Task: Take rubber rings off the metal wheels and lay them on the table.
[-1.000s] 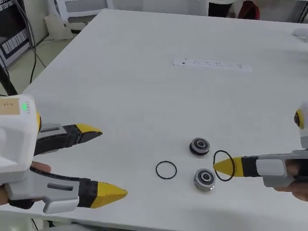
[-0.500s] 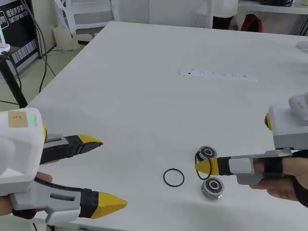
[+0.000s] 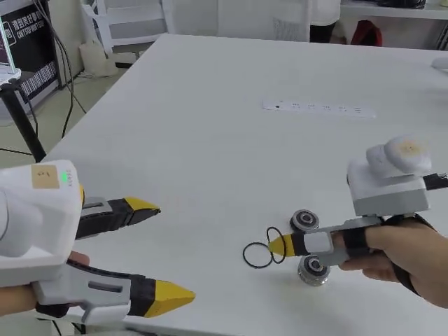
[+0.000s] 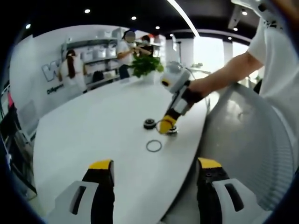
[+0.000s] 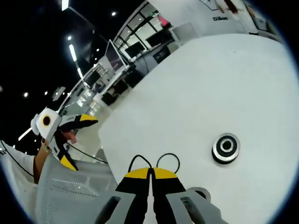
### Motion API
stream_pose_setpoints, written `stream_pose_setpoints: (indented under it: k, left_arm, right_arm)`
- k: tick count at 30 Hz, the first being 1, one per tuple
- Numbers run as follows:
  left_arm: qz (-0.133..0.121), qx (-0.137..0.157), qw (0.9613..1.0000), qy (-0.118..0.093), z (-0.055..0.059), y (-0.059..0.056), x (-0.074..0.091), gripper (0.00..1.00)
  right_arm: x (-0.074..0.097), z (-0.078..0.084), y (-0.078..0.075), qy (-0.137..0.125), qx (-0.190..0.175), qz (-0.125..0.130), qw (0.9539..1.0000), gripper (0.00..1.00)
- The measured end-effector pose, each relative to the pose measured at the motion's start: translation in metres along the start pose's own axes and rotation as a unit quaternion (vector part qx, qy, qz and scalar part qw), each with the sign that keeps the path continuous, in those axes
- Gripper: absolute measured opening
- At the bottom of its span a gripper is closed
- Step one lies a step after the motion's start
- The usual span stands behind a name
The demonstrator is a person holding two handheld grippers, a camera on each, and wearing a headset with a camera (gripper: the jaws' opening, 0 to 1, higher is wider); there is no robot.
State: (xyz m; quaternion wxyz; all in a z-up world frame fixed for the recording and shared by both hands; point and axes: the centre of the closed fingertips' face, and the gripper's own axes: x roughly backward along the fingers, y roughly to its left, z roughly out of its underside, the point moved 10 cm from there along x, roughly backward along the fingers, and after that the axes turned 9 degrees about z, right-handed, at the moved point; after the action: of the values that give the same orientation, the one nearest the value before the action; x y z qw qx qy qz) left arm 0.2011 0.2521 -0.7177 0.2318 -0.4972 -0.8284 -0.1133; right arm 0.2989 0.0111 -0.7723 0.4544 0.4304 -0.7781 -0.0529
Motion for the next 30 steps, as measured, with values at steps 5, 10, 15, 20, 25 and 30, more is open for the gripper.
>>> stream_pose_setpoints:
  k: [5, 10, 15, 20, 25, 30]
  left_arm:
    - [-0.002, 0.002, 1.0, 0.003, 0.0, -0.001, 0.001, 0.73]
    - [-0.006, 0.005, 1.0, -0.003, -0.001, -0.001, 0.002, 0.72]
    - [-0.008, 0.003, 1.0, 0.001, 0.0, 0.0, 0.003, 0.72]
    - [-0.009, 0.004, 0.9999, 0.002, 0.0, 0.0, 0.004, 0.72]
    - [-0.006, 0.004, 1.0, 0.002, 0.001, 0.001, 0.002, 0.72]
    - [-0.004, -0.001, 1.0, 0.003, -0.001, 0.001, 0.0, 0.72]
  right_arm:
    - [-0.012, -0.003, -0.003, 0.0, -0.007, 0.013, 0.9999, 0.0]
    - [-0.023, 0.001, -0.002, 0.017, -0.001, 0.019, 0.9997, 0.0]
    - [-0.03, 0.007, -0.005, 0.029, 0.016, 0.024, 0.9991, 0.0]
    - [-0.032, 0.008, -0.008, 0.034, 0.014, 0.027, 0.999, 0.0]
    - [-0.033, 0.009, -0.008, 0.038, 0.024, 0.034, 0.9984, 0.0]
    - [-0.031, 0.008, -0.007, 0.033, 0.026, 0.036, 0.9985, 0.02]
